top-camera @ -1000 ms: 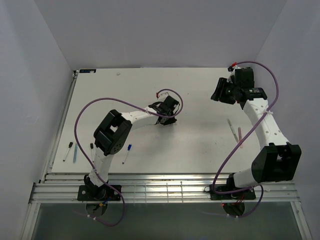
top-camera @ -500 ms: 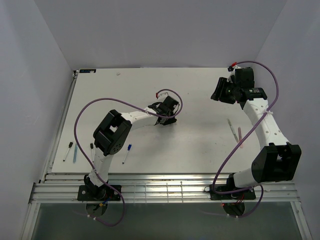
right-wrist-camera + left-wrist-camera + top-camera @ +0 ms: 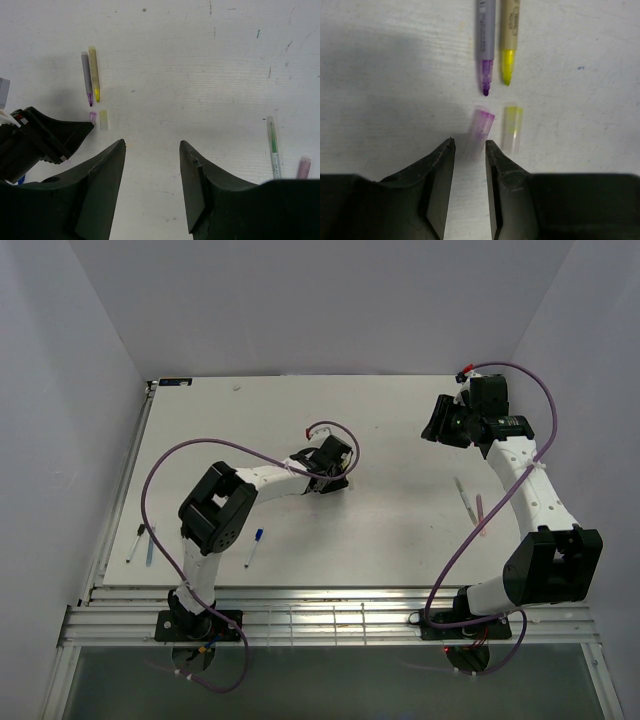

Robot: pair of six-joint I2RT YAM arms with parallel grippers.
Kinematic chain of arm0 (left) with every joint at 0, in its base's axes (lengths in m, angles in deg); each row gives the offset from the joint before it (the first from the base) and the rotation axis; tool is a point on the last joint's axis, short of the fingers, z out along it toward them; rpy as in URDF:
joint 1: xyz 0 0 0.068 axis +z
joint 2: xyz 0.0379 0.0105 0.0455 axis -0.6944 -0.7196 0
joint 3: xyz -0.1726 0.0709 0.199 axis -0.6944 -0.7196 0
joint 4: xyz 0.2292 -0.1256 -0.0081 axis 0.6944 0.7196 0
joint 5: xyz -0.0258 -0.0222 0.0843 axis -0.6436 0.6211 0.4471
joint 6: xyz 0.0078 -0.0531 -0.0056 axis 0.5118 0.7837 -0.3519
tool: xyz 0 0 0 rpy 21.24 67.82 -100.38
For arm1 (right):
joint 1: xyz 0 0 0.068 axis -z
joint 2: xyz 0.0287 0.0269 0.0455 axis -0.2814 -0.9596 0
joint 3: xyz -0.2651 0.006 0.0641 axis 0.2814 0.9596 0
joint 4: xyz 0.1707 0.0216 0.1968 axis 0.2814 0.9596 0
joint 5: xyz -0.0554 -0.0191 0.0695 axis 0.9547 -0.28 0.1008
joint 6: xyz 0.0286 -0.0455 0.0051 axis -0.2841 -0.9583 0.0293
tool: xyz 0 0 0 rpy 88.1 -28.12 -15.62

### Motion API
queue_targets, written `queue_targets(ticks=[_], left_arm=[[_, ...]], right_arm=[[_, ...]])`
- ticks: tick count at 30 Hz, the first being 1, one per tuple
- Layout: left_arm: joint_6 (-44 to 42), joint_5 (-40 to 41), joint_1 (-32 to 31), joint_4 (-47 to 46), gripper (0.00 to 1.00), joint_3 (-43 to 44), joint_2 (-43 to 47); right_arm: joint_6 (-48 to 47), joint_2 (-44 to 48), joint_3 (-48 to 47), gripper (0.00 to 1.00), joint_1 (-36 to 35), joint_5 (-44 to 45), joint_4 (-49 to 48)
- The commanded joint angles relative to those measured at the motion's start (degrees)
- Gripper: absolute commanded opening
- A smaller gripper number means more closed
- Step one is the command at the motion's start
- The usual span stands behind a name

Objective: Open the pen caps

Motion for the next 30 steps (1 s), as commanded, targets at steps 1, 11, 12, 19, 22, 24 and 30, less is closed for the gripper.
queue_targets(ticks=[1, 11, 12, 19, 22, 24, 30], left_arm=[[-1.4, 1.6, 0.5, 2.9, 0.43, -3.6, 4.8], [-6.4, -3.3, 0.3, -2.2, 0.87, -9.8, 15.8], [-6.5, -3.3, 0.3, -2.1, 0.88, -11.7, 17.3], [-11.6, 4.2, 0.7, 7.1, 0.81, -17.3, 32.6], [-12.1, 5.6, 1.2, 14.8, 0.74, -17.2, 35.3], [-11.5, 5.8, 1.7, 18.1, 0.73, -18.2, 36.9], [-7.2, 6.2, 4.1, 20.8, 0.6, -30.1, 44.8]], right_arm=[[-0.6, 1.2, 0.3, 0.54, 0.4, -0.7, -1.6], [0.0, 1.3, 0.1, 0.54, 0.4, -1.7, -1.8], [0.0, 1.4, 0.0, 0.54, 0.4, -1.7, -1.6], [0.1, 2.7, 1.2, 0.54, 0.0, -3.5, -1.7], [0.2, 2.7, 1.9, 0.54, -1.2, -4.4, -2.0], [0.2, 2.5, 2.1, 0.54, -2.8, -4.5, -1.8], [0.7, 3.4, 3.4, 0.54, -6.3, -4.4, -3.0]])
